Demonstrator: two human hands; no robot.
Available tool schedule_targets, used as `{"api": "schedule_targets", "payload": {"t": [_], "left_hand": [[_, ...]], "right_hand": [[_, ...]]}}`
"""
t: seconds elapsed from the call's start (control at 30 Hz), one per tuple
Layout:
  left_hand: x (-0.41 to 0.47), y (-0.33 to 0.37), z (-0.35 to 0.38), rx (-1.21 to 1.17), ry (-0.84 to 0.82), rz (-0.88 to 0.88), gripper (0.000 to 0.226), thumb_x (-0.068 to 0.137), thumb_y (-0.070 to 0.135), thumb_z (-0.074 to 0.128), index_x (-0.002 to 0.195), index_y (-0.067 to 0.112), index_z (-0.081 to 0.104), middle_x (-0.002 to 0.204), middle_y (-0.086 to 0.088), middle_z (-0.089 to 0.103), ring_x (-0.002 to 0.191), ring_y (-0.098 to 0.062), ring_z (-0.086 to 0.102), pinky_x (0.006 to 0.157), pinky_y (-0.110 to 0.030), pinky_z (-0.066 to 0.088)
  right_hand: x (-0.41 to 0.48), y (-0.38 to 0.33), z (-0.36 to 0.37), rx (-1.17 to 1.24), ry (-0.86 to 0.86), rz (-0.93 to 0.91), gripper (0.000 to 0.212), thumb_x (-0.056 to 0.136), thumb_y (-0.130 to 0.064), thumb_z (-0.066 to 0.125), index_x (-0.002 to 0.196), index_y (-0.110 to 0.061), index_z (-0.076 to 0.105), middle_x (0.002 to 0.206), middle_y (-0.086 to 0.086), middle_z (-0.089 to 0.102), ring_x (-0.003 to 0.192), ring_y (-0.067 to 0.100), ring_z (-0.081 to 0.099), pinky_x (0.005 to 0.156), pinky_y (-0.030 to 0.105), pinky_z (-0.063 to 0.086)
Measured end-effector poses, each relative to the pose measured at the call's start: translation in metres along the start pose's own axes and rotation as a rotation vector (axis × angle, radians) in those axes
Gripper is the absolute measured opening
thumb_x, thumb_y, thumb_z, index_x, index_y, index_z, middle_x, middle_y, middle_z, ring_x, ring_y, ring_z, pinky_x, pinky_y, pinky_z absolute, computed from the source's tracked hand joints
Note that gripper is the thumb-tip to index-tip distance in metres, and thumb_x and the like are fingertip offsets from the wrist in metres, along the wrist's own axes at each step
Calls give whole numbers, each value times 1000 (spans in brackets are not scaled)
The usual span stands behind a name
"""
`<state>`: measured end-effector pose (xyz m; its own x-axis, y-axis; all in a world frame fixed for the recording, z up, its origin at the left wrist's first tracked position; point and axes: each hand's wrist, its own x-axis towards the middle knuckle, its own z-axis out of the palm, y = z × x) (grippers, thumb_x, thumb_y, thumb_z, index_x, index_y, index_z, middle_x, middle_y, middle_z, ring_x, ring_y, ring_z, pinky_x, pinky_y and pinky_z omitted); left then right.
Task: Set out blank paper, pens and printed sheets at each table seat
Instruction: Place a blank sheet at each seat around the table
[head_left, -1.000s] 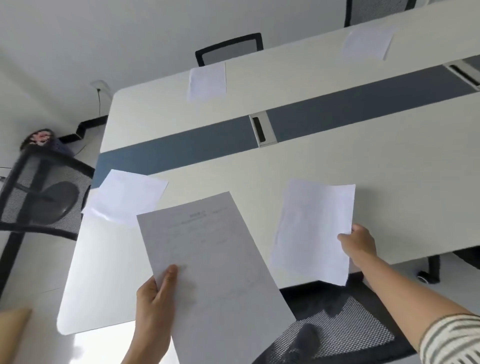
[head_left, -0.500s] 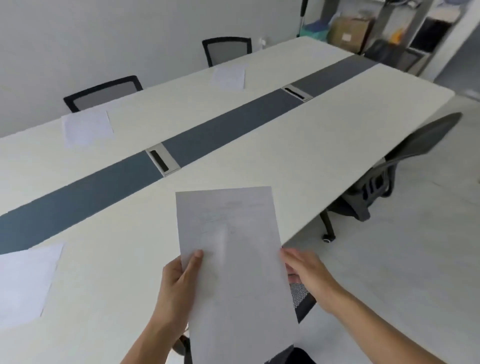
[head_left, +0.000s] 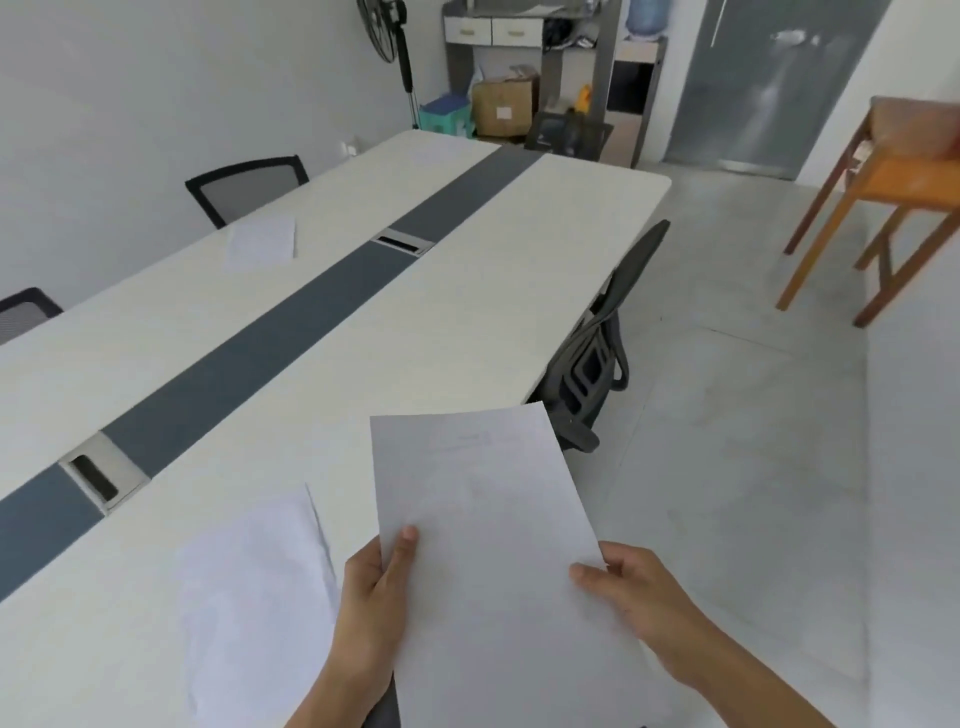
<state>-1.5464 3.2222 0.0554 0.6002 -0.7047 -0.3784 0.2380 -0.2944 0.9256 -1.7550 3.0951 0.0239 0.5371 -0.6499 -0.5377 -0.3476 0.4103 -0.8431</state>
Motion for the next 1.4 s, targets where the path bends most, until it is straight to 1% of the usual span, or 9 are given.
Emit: {"api": "schedule_targets", "payload": {"t": [0.2, 0.4, 0.57, 0.63, 0.7, 1.0, 1.17, 1.27, 1.4], "left_hand": [[44, 15, 136, 27, -85, -1, 32, 101, 24, 43, 101, 6, 69, 97, -11, 76, 89, -29, 73, 80, -47, 58], [97, 36, 194, 41, -85, -22, 30, 100, 21, 45, 94, 3, 68, 90, -12, 76, 81, -27, 72, 69, -37, 56], [169, 53, 215, 110, -57, -34, 30, 99, 21, 49, 90, -5, 61, 87, -36, 59, 67, -27, 54, 63, -39, 41], [204, 62, 224, 146, -73, -28, 26, 99, 17, 49, 88, -2, 64, 74, -32, 61, 59, -25, 54, 55, -35, 43], [238, 76, 234, 163, -97, -28, 23, 99, 12, 49, 89, 0, 66, 59, -16, 62, 48, -22, 53, 46, -29, 43], [351, 142, 262, 162, -123, -63, 16, 97, 8, 49, 97, 8, 65, 64, -9, 68, 54, -22, 58, 49, -29, 41], [376, 151, 265, 148, 27, -74, 16, 97, 10, 51, 98, 10, 67, 71, -13, 70, 57, -22, 61, 49, -29, 44], [380, 148, 272, 125, 152, -93, 16, 96, 9, 52, 96, 11, 68, 72, -15, 71, 57, -21, 62, 49, -29, 44], [375, 146, 297, 113, 294, -153, 15, 95, 5, 53, 96, 7, 68, 68, -13, 71, 56, -22, 62, 47, -30, 44]], "right_hand": [[36, -19, -133, -28, 134, -45, 17, 94, -16, 61, 91, 0, 69, 97, 27, 70, 76, 30, 69, 74, 42, 54], [88, -51, -202, -28, 213, -61, 17, 93, -14, 62, 92, 1, 70, 92, 25, 73, 86, 46, 68, 78, 54, 56], [153, -85, -227, -18, 230, -58, 14, 93, -11, 61, 90, -3, 72, 91, 20, 75, 87, 42, 71, 81, 54, 56], [181, -105, -240, -18, 243, -73, 13, 93, -11, 62, 89, -4, 73, 91, 21, 75, 86, 41, 72, 81, 56, 55], [210, -130, -256, -30, 268, -83, 13, 93, -12, 62, 89, -7, 73, 91, 18, 76, 87, 41, 72, 83, 56, 55], [341, -239, -306, -121, 321, -156, 15, 93, -12, 62, 86, -7, 73, 89, 18, 75, 74, 27, 69, 77, 46, 55], [438, -281, -331, -266, 240, -153, 19, 88, -17, 62, 87, 1, 66, 79, 24, 66, 70, 24, 62, 66, 35, 45], [513, -300, -343, -371, 179, -155, 25, 87, -16, 60, 88, 9, 59, 75, 11, 57, 68, 20, 55, 64, 31, 38], [617, -308, -350, -478, 78, -104, 28, 86, -15, 59, 92, 13, 60, 76, 12, 57, 68, 22, 54, 64, 32, 39]]}}
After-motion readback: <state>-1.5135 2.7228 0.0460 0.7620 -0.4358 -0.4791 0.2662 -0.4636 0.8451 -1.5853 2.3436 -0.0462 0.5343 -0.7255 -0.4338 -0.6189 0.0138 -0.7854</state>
